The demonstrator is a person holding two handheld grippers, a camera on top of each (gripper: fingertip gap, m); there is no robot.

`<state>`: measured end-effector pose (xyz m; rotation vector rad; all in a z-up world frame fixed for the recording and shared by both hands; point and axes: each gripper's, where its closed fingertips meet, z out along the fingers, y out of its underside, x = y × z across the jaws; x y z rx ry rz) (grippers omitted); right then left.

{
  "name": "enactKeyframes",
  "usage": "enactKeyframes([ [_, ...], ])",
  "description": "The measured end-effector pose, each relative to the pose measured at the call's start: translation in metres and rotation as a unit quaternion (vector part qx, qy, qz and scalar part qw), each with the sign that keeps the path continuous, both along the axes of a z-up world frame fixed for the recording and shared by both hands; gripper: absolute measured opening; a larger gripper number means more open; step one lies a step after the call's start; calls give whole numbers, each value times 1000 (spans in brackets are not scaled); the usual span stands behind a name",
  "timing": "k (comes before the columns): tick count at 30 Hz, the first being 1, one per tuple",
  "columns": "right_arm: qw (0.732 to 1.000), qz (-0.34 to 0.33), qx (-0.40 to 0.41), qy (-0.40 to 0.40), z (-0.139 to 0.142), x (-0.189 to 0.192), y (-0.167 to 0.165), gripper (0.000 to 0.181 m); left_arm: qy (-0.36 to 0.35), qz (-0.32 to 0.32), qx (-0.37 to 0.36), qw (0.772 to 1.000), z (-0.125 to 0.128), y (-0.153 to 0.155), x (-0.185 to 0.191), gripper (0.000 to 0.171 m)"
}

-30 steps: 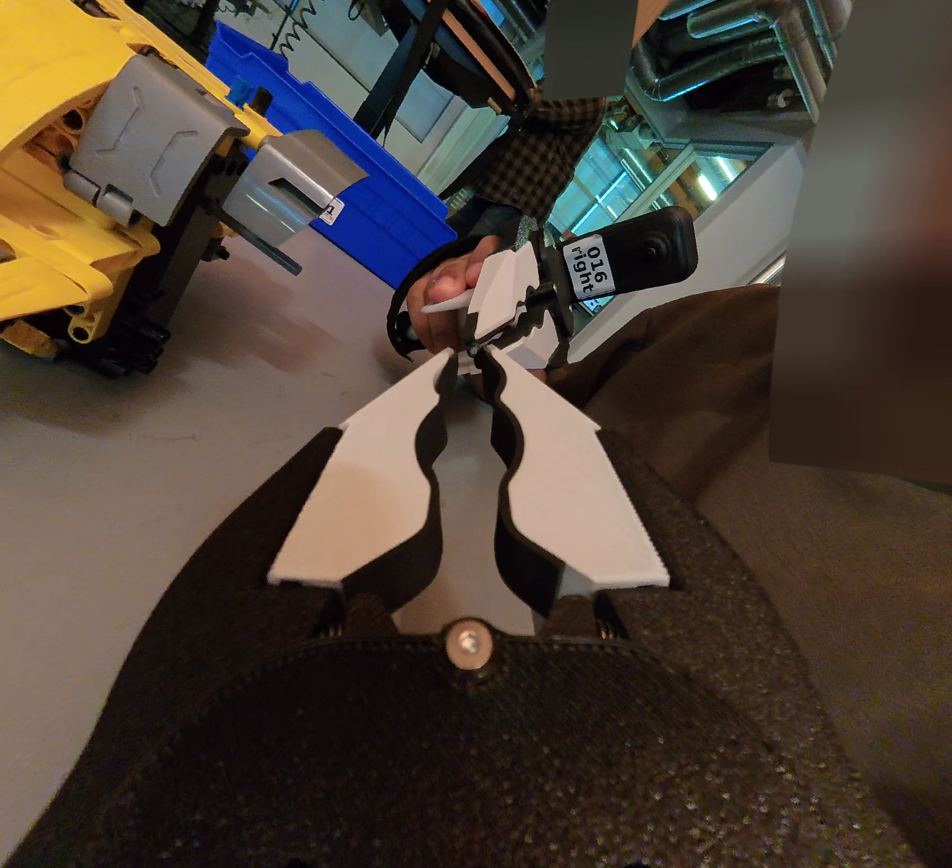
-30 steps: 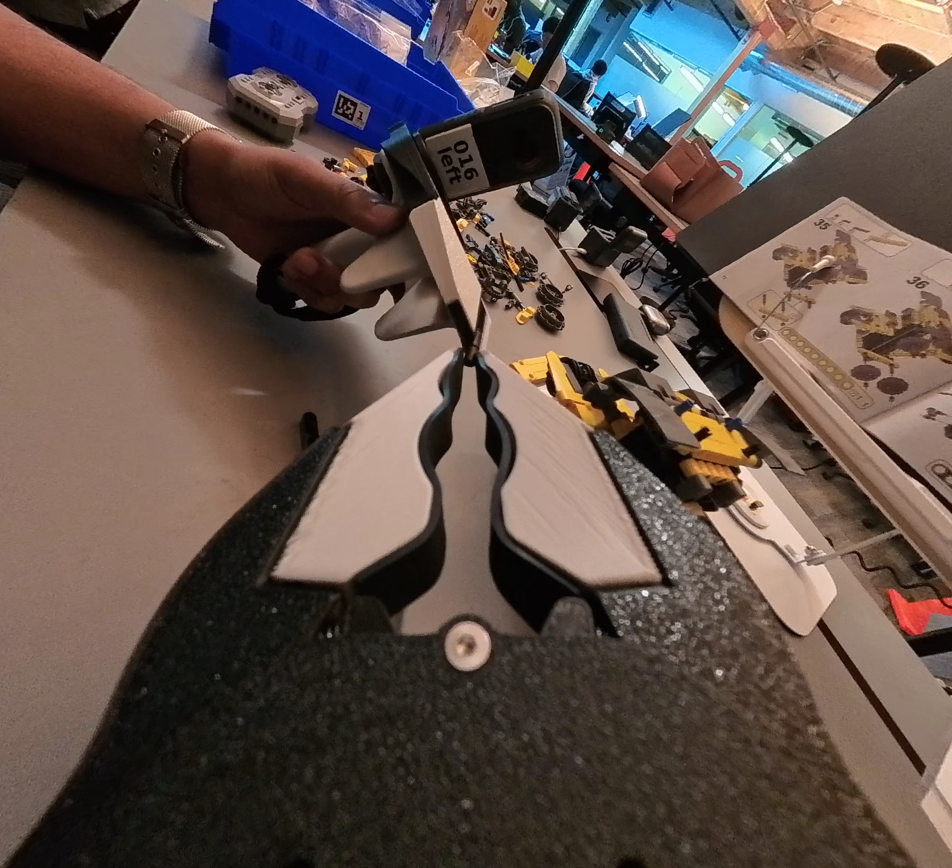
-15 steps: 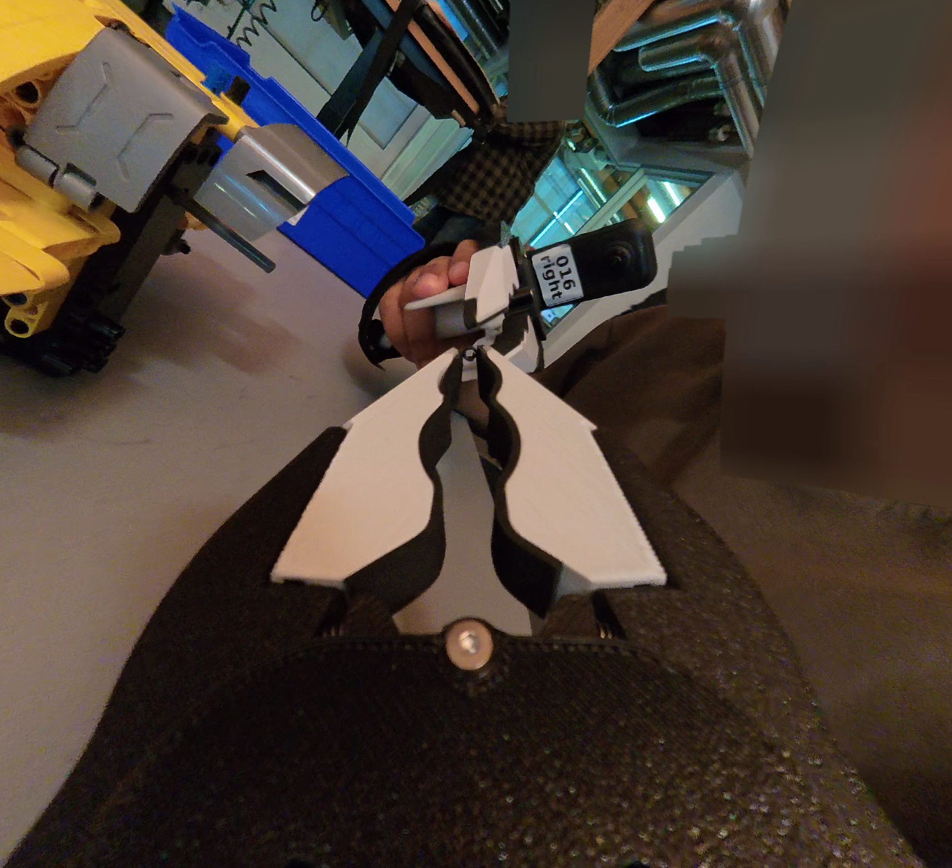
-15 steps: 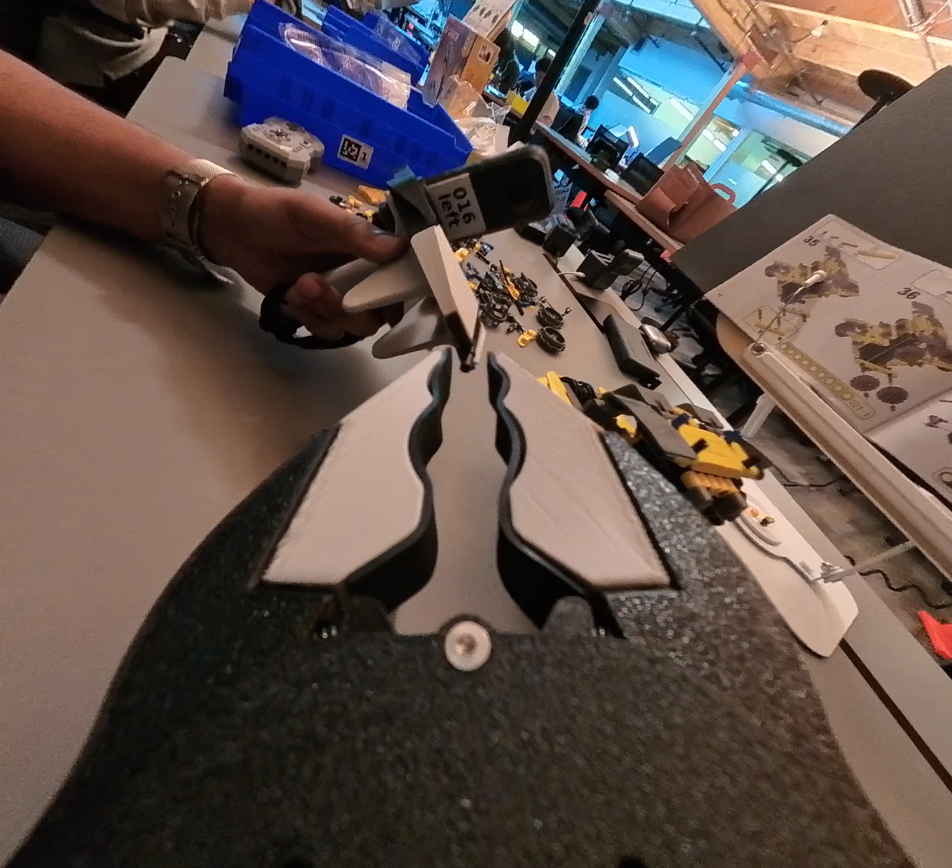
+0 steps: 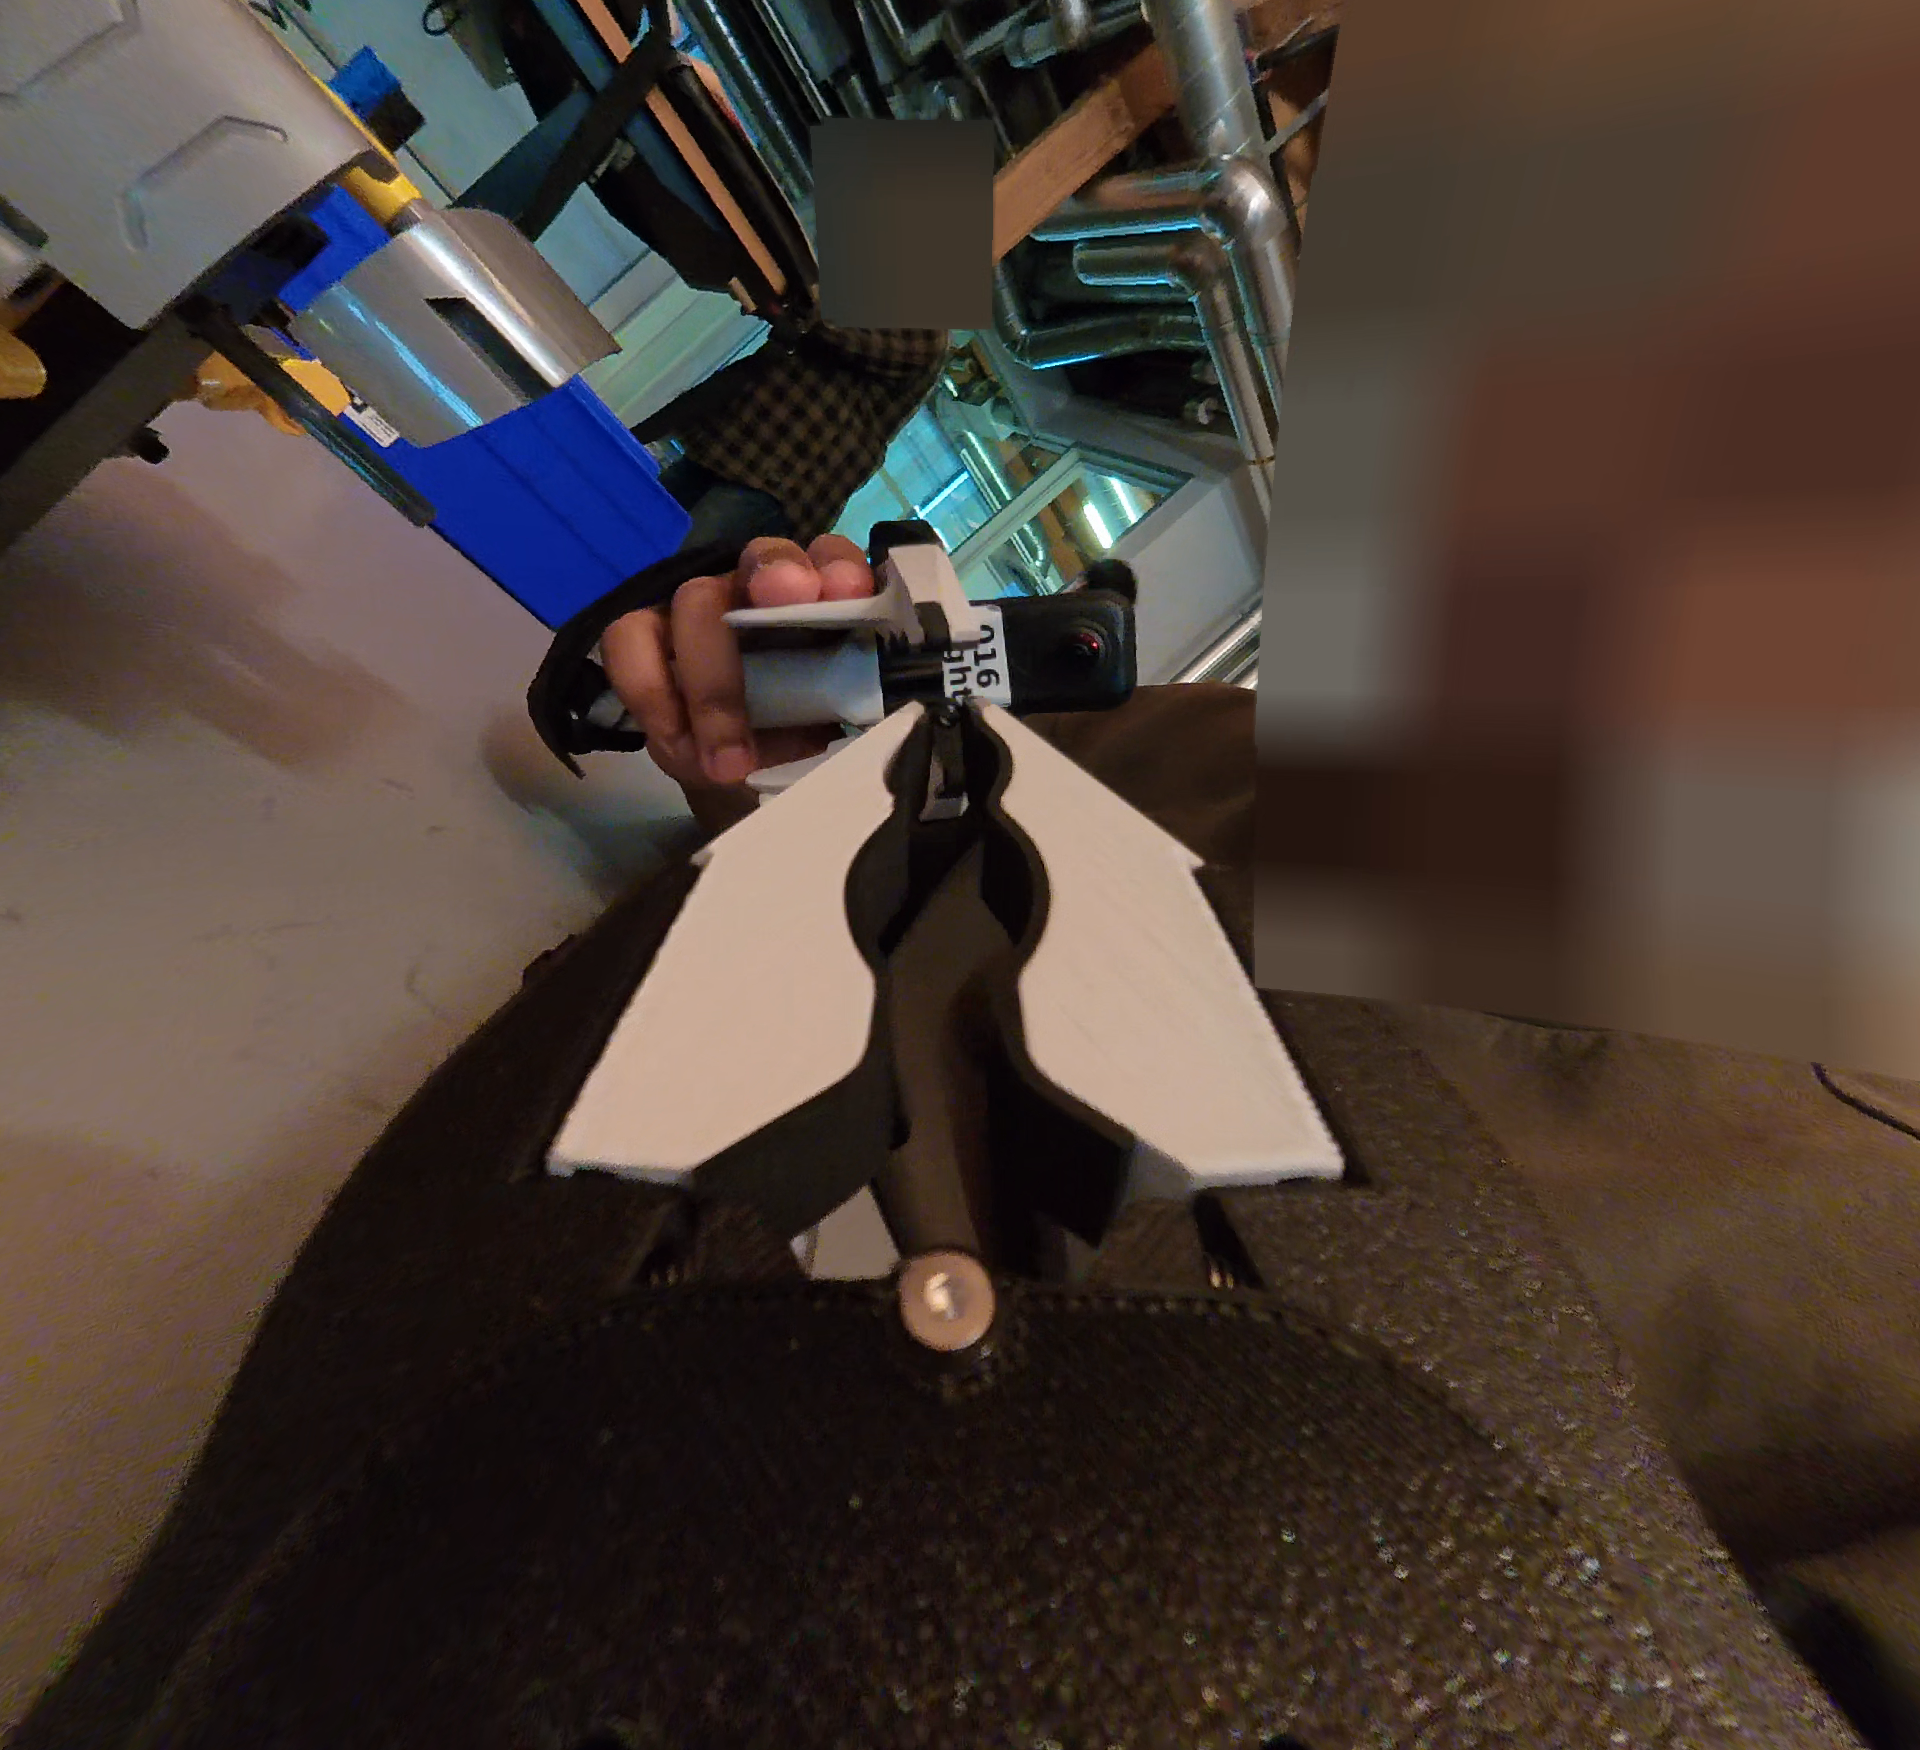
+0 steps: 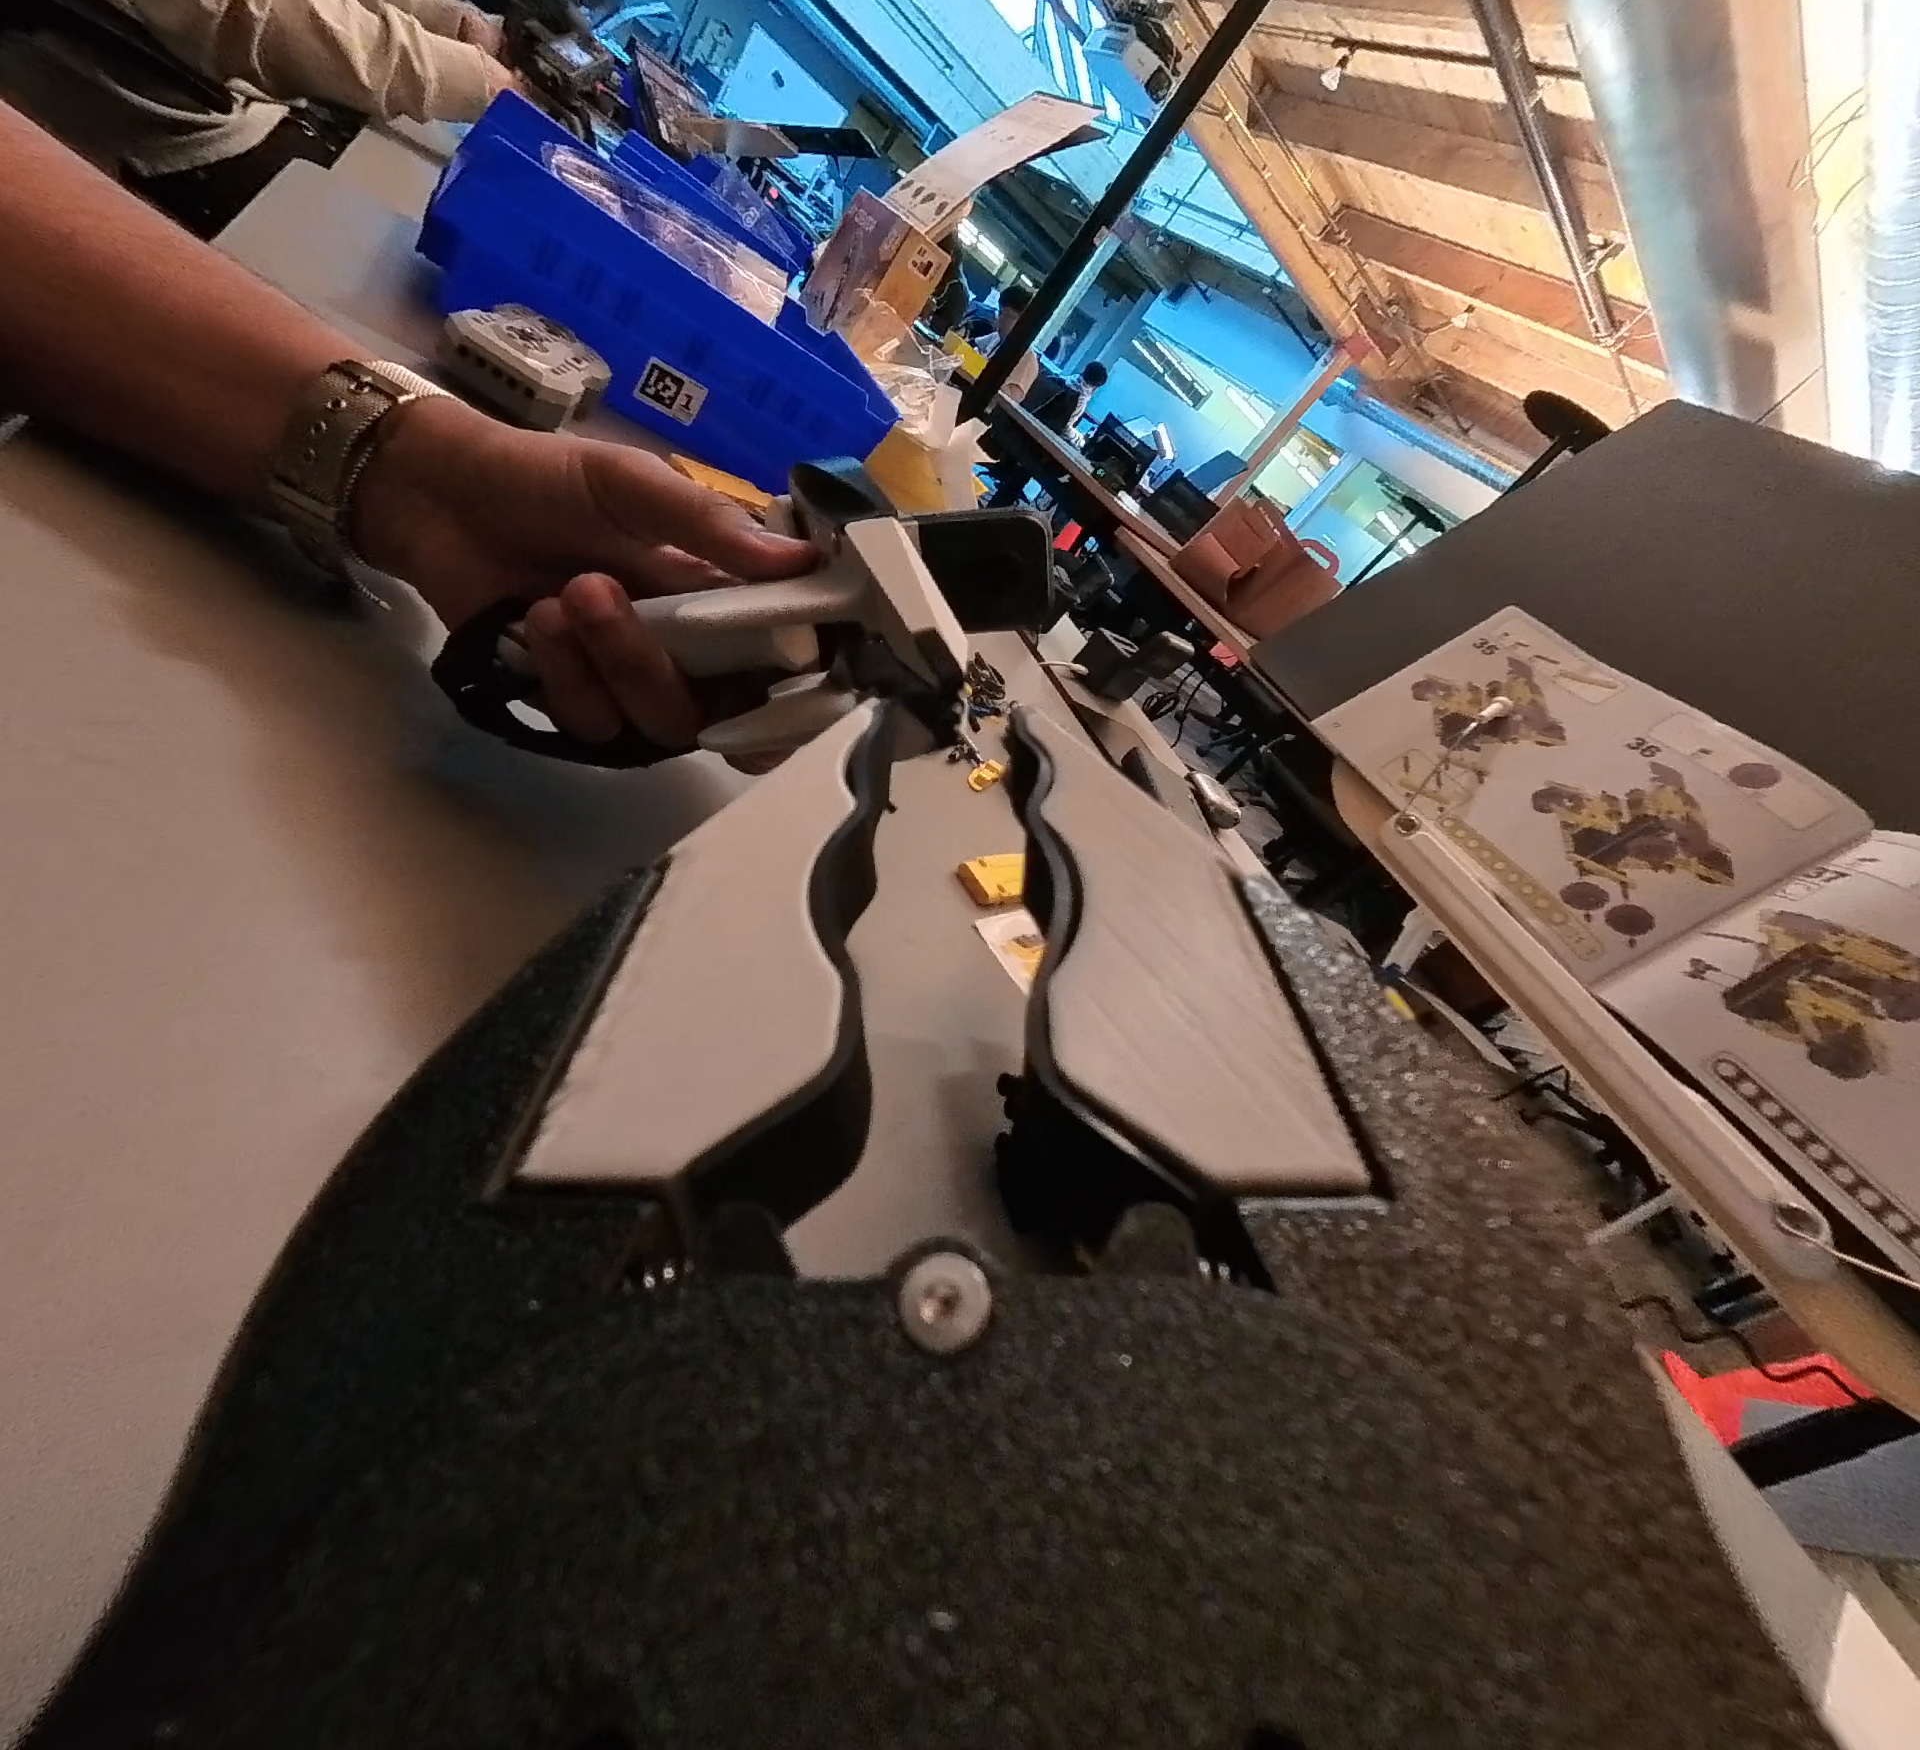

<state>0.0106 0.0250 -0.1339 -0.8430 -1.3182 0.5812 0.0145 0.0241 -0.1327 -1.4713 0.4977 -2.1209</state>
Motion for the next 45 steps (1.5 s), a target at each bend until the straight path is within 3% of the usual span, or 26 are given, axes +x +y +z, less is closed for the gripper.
enactKeyframes([
  [10, 1000, 1, 6, -2, -2, 0, -1, 6, 1, -12, -6, 1000, -1, -3, 3, 2],
  [28, 1000, 3, -3, -10, -3, 0, 0, 4, 14, -16, -2, 1000, -3, -4, 6, 5],
  [31, 1000, 3, -11, -10, -3, 0, 1, 4, 29, 7, -4, 1000, -7, 2, 5, 19],
  [35, 999, -6, -30, -15, -5, 1, 7, 4, 66, 75, 13, 995, -9, 19, -6, 21],
  [39, 996, -11, -82, -22, -12, 0, 17, 4, 190, 169, 106, 961, -16, 35, -20, 22],
  [42, 985, 13, -170, -24, -14, -5, 17, 4, 297, 252, 180, 904, -23, 50, -41, 20],
  [45, 960, 45, -264, -77, -25, -18, 9, 4, 371, 305, 220, 849, -27, 62, -63, 16],
])
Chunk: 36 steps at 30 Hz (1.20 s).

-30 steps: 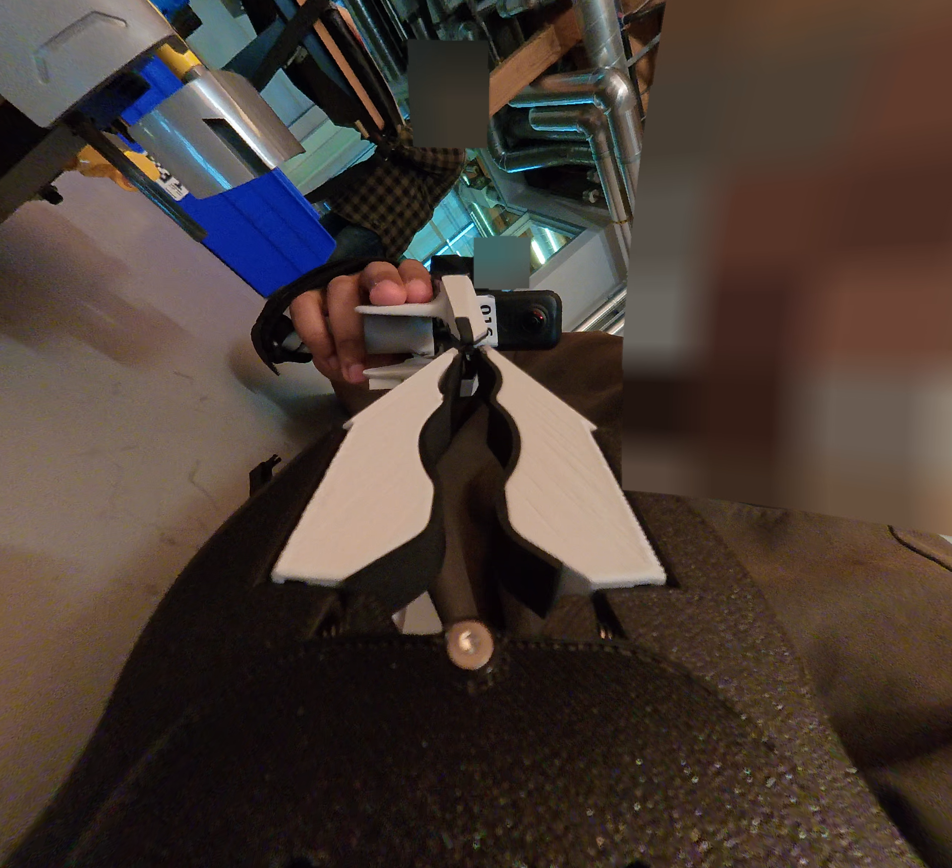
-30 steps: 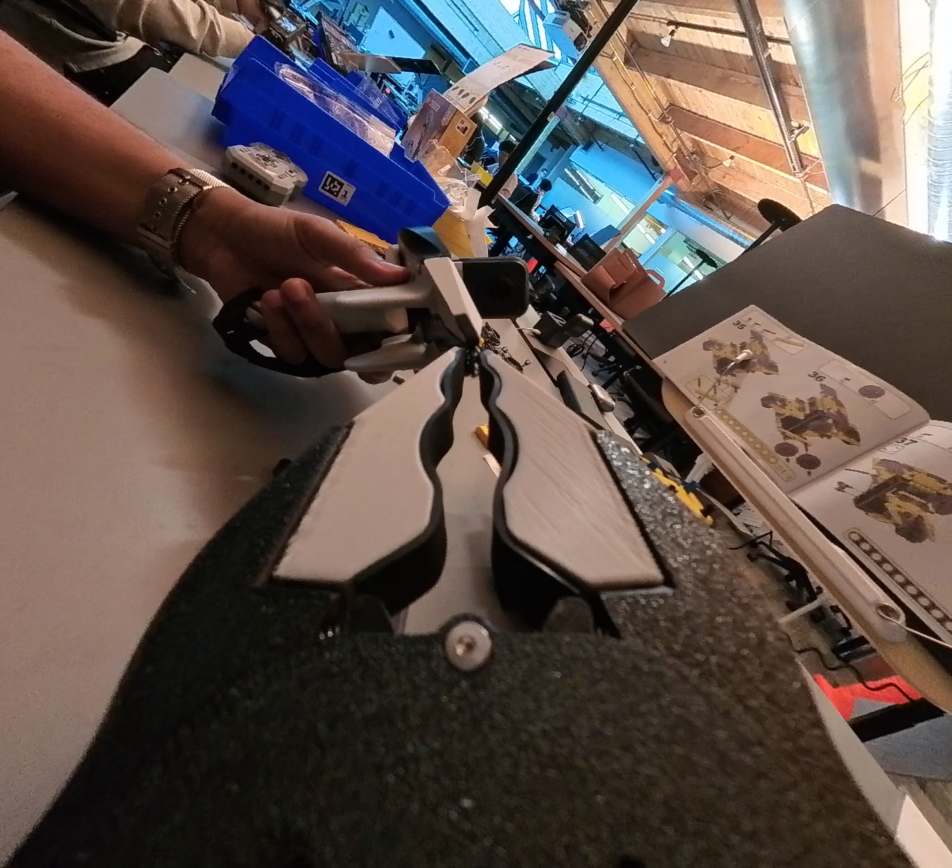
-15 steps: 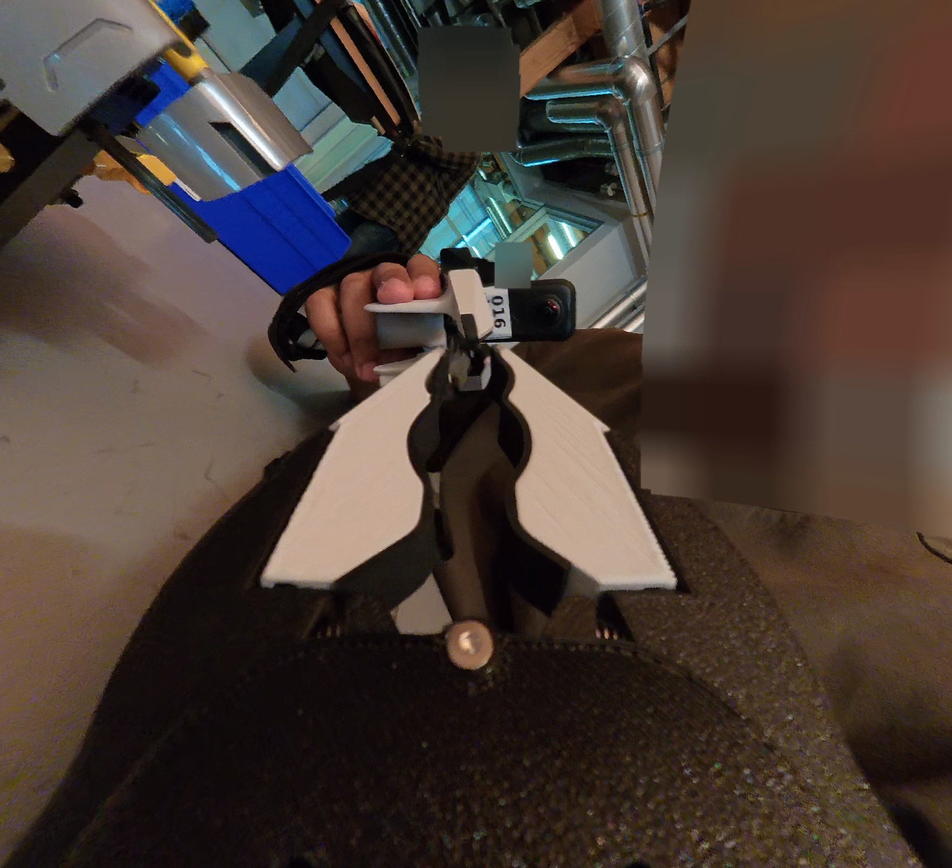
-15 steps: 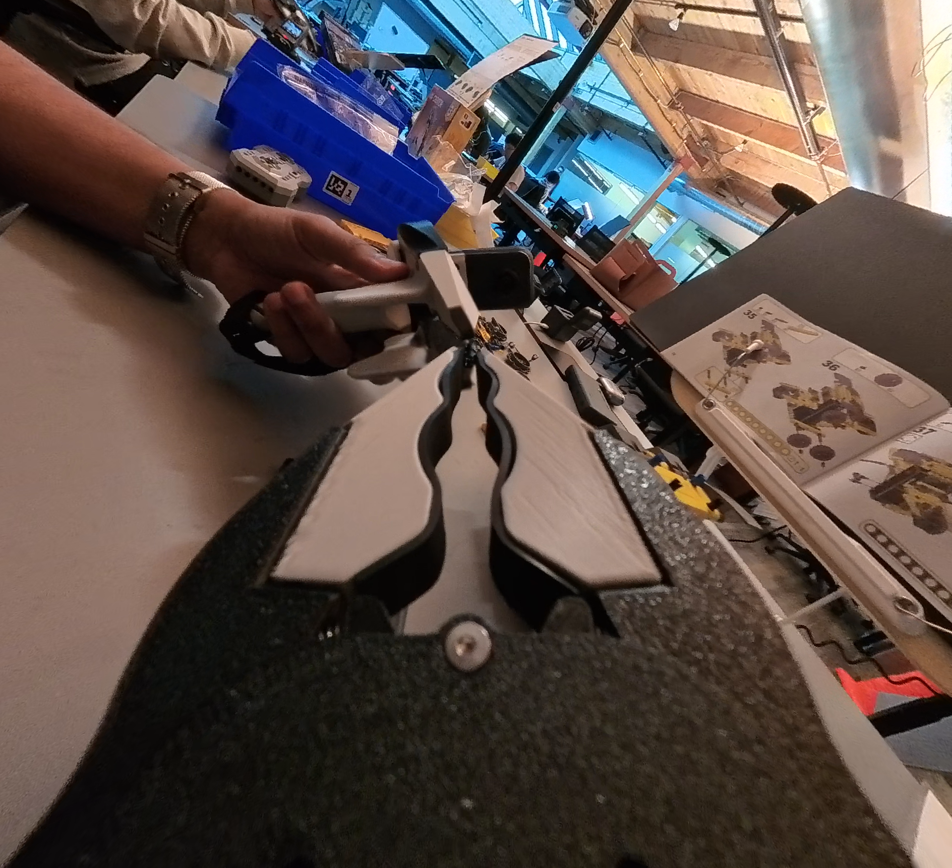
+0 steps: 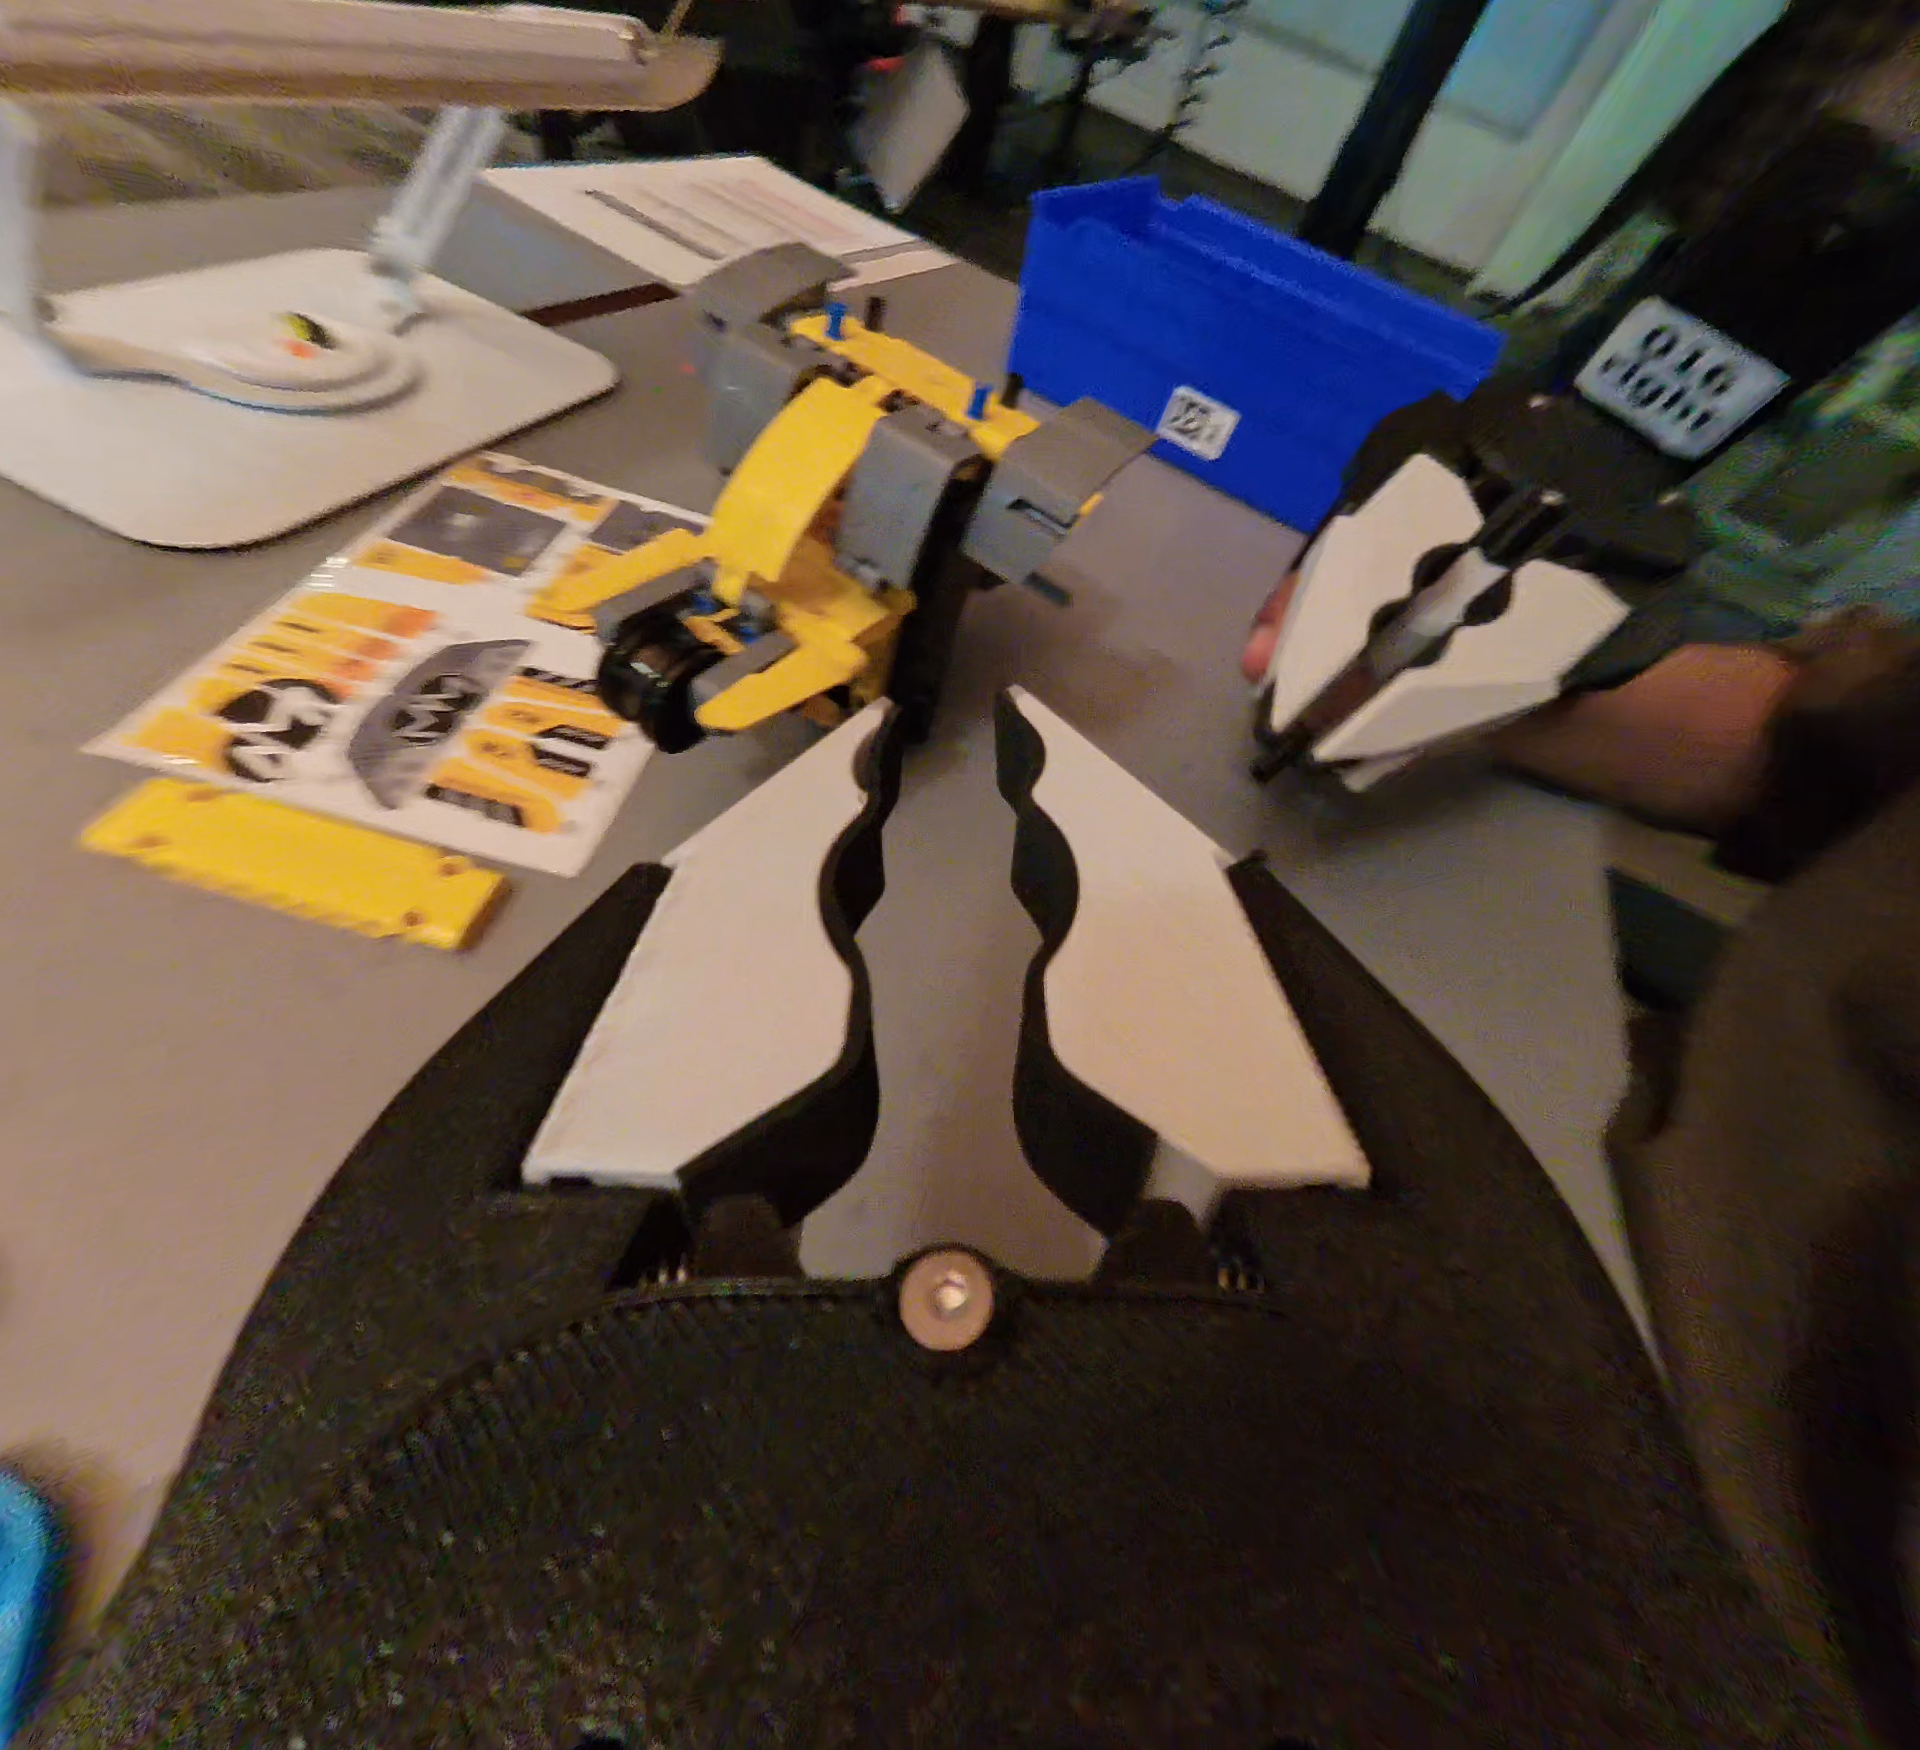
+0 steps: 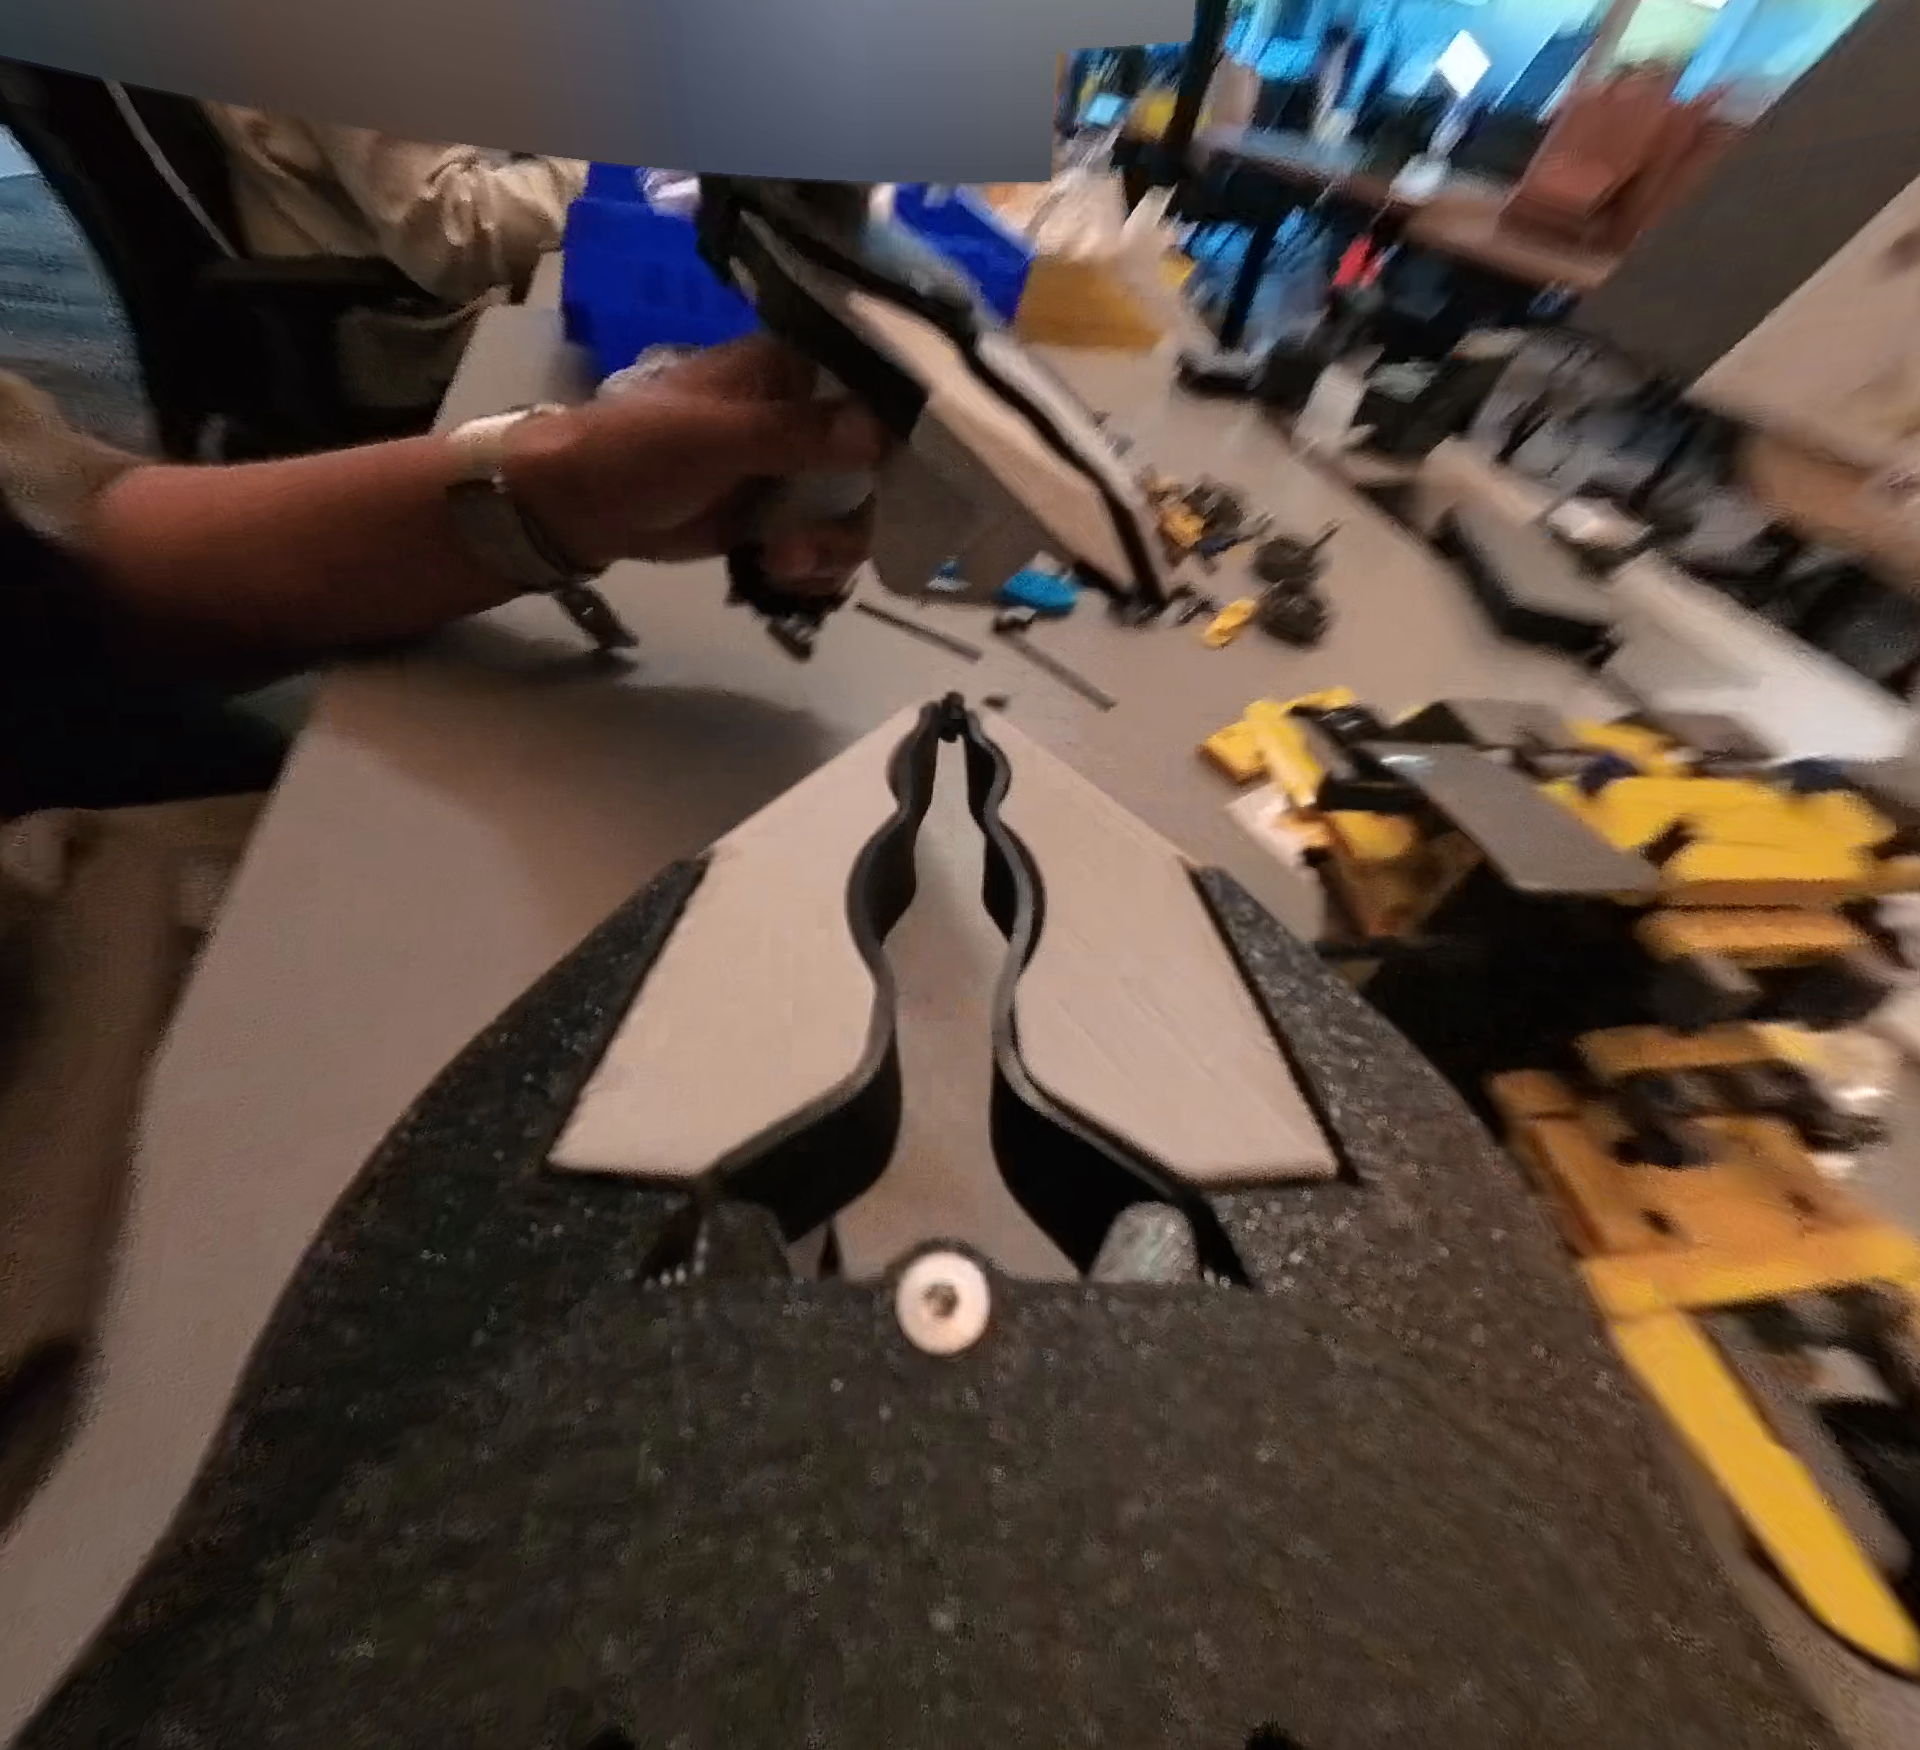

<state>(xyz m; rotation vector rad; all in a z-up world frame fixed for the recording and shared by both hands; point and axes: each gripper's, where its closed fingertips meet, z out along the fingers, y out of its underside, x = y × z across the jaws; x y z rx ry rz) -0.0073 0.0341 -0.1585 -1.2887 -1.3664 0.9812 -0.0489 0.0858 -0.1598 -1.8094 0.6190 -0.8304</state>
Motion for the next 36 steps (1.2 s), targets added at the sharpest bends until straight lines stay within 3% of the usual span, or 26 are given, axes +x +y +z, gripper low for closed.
enactKeyframes([
  [3, 989, 31, -95, -113, -28, -14, -10, 4, 43, 41, 14, 998, 1, 7, -18, 16],
  [6, 957, 51, -168, -232, -54, -17, -22, 4, 74, 94, 22, 993, -2, 16, -43, 15],
  [14, 877, 56, -186, -440, -88, -6, -31, 4, 46, 116, 2, 992, 0, 15, -70, 17],
  [20, 841, 51, -199, -500, -95, 0, -35, 4, 83, 119, 3, 989, -7, 13, -72, 17],
  [36, 820, 21, -238, -521, -98, -10, -34, 4, 61, 129, 8, 990, 1, 12, -81, 18],
])
